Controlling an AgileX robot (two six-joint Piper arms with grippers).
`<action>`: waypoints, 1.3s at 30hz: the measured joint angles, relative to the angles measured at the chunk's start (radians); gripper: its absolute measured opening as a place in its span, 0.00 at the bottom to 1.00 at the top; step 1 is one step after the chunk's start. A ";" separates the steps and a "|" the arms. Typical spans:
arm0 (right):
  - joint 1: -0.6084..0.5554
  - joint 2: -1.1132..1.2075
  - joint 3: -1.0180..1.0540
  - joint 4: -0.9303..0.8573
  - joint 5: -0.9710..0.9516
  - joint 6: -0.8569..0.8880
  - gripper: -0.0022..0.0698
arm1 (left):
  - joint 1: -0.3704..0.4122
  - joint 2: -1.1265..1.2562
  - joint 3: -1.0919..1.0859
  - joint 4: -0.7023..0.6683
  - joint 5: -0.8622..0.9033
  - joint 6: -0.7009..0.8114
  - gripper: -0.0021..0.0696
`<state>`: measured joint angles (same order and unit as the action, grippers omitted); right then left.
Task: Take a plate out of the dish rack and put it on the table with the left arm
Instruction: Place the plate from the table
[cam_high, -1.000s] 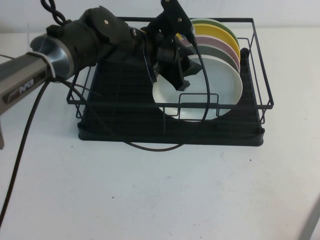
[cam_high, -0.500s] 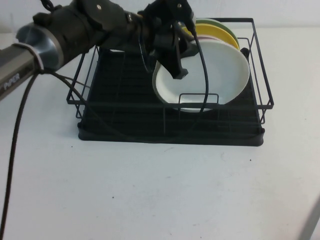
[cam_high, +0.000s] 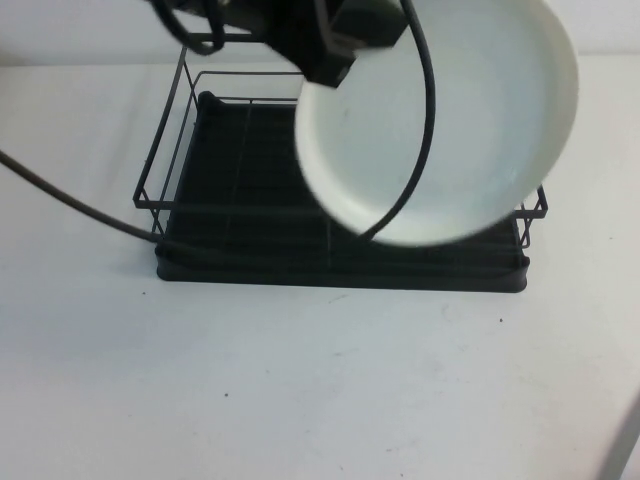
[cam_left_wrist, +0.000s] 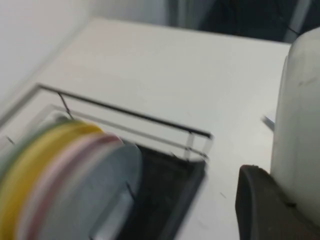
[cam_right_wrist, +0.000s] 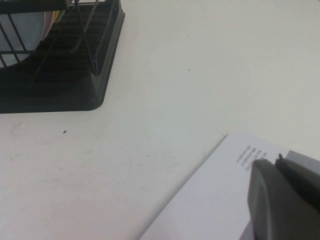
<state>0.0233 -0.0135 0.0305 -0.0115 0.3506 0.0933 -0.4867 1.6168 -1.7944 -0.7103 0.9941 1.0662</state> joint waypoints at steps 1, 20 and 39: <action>0.000 0.000 0.000 0.000 0.000 0.000 0.00 | 0.000 -0.011 0.000 0.032 0.073 -0.072 0.12; 0.000 0.000 0.000 0.000 0.000 0.000 0.00 | 0.044 -0.011 0.676 -0.020 -0.018 -0.364 0.12; 0.000 0.000 0.000 0.000 0.000 0.000 0.00 | 0.182 0.219 0.732 -0.283 -0.232 -0.187 0.20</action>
<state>0.0233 -0.0135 0.0305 -0.0115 0.3506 0.0933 -0.3047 1.8359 -1.0626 -0.9932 0.7623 0.8796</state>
